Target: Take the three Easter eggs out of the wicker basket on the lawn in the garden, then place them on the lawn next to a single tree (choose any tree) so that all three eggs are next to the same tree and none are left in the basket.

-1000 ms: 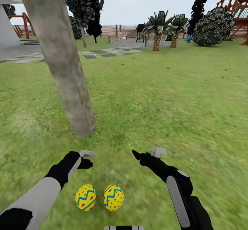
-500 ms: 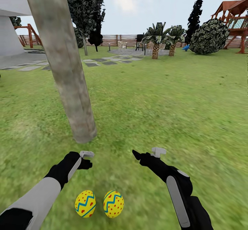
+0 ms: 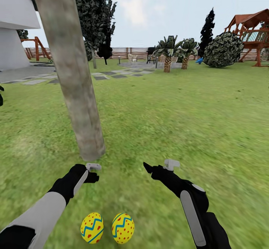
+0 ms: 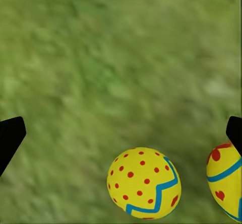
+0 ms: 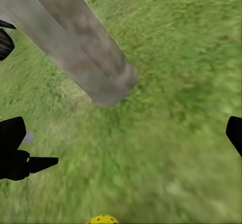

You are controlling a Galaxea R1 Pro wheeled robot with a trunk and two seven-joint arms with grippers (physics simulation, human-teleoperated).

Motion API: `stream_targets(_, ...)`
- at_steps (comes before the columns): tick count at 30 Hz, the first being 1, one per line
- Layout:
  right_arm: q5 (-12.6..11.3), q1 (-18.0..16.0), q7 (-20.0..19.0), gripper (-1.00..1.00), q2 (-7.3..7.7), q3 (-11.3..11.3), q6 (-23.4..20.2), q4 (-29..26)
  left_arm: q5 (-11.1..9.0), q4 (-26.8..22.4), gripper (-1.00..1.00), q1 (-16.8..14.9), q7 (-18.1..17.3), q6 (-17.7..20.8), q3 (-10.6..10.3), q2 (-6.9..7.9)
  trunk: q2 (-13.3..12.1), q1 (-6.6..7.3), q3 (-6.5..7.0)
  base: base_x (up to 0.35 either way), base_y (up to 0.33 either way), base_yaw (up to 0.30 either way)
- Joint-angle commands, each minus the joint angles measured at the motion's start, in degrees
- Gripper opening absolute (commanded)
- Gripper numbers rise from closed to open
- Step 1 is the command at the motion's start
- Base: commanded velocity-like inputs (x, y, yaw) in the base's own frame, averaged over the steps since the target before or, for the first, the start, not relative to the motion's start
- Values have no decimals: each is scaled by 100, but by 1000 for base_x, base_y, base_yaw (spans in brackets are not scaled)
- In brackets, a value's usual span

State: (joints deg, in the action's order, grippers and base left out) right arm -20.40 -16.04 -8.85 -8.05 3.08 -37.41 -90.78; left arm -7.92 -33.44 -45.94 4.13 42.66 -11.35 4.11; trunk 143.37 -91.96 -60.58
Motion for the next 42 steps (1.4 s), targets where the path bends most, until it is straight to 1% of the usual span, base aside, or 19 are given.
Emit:
stream_targets(1, 4, -3, -18, 100, -3, -6, -29, -6, -60, -8, 100, -3, 43, 23, -41, 9, 0, 3, 17, 0, 0, 0)
stream_targets(11, 1, 1, -20, 100, -1, -13, -23, -9, -60, 5, 100, -3, 61, 14, -32, 2, -14, 30, 239, 0, 0, 0)
stream_targets(16, 1, -1, -20, 100, -3, -4, -24, -6, -60, 23, 100, -3, 75, 14, -50, 2, -215, 140, 328, 0, 0, 0)
stream_targets(26, 1, 2, -20, 100, 0, 87, -15, -3, -60, 18, 100, -3, 84, 14, -63, 2, -616, 359, 508, 0, 0, 0)
stream_targets(31, 0, -1, -20, 100, 4, 45, -12, -1, -60, 22, 100, -3, 83, 8, -44, 3, -816, 469, 598, 0, 0, 0)
stream_targets(42, 1, 4, -77, 100, 5, 48, -5, -9, -60, 23, 100, -3, 76, 10, -39, 2, -1258, 711, 795, 0, 0, 0)
